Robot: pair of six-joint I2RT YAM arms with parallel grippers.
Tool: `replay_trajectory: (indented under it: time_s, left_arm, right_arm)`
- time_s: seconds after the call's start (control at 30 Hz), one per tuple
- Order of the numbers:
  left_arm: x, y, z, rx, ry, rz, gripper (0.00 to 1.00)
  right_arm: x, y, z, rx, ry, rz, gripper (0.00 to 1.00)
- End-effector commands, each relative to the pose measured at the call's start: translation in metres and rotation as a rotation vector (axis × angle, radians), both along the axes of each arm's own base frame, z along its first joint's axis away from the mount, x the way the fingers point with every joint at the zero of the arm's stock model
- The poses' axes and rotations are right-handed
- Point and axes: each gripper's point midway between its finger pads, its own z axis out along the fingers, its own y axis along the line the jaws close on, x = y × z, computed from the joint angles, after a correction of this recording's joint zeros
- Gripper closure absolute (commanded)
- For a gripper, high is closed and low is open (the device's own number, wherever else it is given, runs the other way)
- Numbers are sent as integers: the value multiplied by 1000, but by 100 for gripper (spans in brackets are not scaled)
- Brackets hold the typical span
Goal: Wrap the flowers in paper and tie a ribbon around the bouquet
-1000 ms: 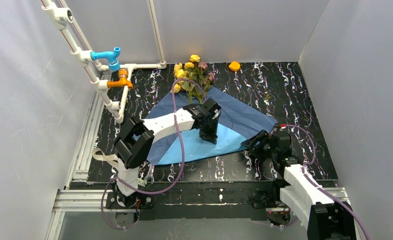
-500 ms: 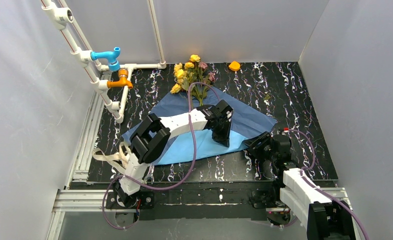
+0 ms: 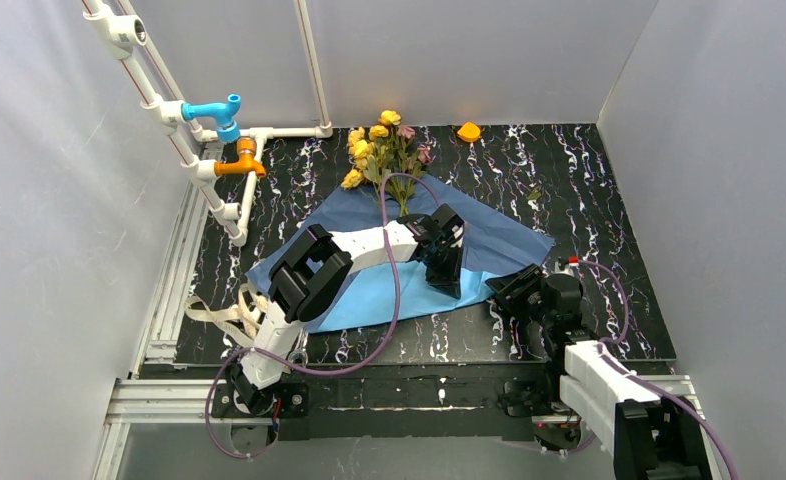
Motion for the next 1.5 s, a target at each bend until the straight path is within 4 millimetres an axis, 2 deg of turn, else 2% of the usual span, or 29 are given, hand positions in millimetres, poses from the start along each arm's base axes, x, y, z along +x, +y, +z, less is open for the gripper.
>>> replay_trajectory:
  time_s: [0.0,0.2,0.33,0.4,0.47,0.53,0.67,0.8,0.9,0.97,1.1,1.33,1.43,1.47]
  left_arm:
    - [-14,16,-24,69,36,-16,99]
    - [-14,16,-29,77,44,-12,99]
    - [-13,15,-28,74,42,-9,99]
    - [-13,15,-28,73,44,-10,99]
    - [-13,14,-27,71,43,-9,99]
    - [-13,14,-26,70,44,-9,99]
    - [-14,16,-26,70,43,-6,99]
    - [-14,15,-25,65,45,-6,99]
    - [-14,15,-25,64,45,-6,99]
    - [-15,15,-25,64,46,-6,100]
    - [-15,16,-25,66,48,-4,100]
    - [-14,15,-24,66,47,-5,99]
    - [-14,17,-26,72,46,-5,99]
    - [-14,17,-27,74,47,-4,100]
  right_arm:
    - [-26,-11,-44,-61,101,-10,38]
    - [-16,-3,-29,4,-2,-4,35]
    - [-16,3,-25,28,17,22,24]
    - [-19,-11,-36,-67,150,-18,23]
    - [-29,-27,-43,-160,267,-57,26]
    - [-37,-38,-43,-214,319,-90,27]
    - [-46,-63,-45,-253,379,-268,33]
    - [-48,-71,-60,-239,389,-351,34]
    - [-34,-63,-63,-204,344,-327,34]
    - [-25,-60,-62,-197,328,-312,40]
    - [-22,-56,-63,-196,347,-286,59]
    - [-28,-64,-57,-243,324,-289,73]
    - [-24,-68,-43,-285,286,-273,96]
    - [-23,-69,-38,-300,279,-265,99]
